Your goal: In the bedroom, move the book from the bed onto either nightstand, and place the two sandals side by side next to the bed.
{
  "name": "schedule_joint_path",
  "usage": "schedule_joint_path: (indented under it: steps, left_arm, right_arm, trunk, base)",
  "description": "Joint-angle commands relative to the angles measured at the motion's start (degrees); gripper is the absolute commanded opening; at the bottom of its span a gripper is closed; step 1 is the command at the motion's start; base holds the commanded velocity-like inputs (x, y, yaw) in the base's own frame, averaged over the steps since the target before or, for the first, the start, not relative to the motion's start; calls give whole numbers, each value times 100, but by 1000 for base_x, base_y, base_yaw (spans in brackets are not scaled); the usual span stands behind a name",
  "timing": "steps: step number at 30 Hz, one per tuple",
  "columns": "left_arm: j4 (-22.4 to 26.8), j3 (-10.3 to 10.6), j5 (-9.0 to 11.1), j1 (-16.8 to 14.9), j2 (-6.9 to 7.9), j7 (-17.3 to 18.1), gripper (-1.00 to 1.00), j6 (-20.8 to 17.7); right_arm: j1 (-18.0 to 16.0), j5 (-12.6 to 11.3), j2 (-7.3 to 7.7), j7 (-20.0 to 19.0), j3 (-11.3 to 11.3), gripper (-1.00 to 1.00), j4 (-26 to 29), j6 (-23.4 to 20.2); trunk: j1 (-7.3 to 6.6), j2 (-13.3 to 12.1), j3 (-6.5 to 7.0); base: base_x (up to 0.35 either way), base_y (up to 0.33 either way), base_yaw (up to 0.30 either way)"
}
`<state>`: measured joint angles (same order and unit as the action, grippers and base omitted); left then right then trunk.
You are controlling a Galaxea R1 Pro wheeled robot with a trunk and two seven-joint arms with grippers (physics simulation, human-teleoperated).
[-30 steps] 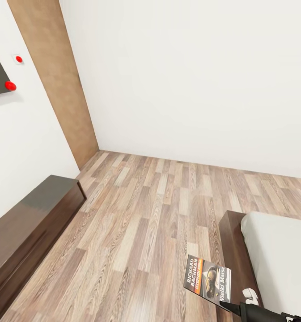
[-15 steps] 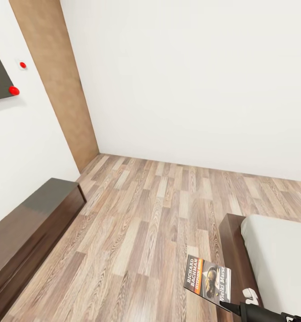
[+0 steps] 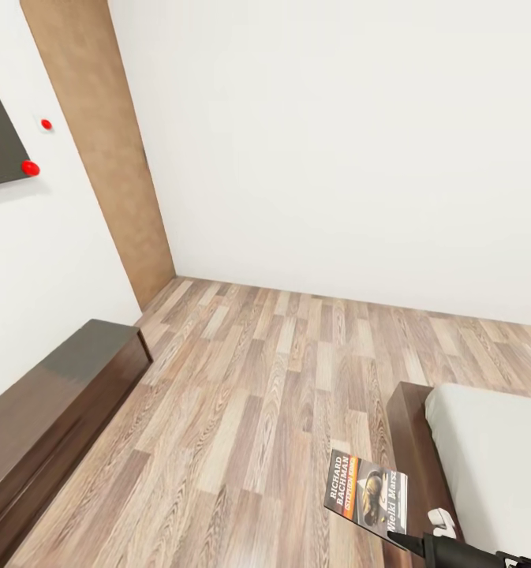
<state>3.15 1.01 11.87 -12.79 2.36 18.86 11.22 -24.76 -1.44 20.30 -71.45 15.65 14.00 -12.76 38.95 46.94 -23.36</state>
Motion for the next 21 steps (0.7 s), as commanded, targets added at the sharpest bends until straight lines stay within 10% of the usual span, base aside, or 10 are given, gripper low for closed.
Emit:
schedule_joint_path:
  steps: [1, 21]
  left_arm:
    - [-7, 13, 43, -4, 1, 29, 100, 12]
    - [-7, 13, 43, -4, 1, 26, 100, 12]
  right_arm:
    - [-3, -14, 0, -18, 9, -100, -1, -60]
    - [-3, -14, 0, -18, 9, -100, 2, -60]
  trunk:
    - [1, 4, 3]
    - [1, 4, 187]
  base:
    - [0, 0, 0]
    - [0, 0, 0]
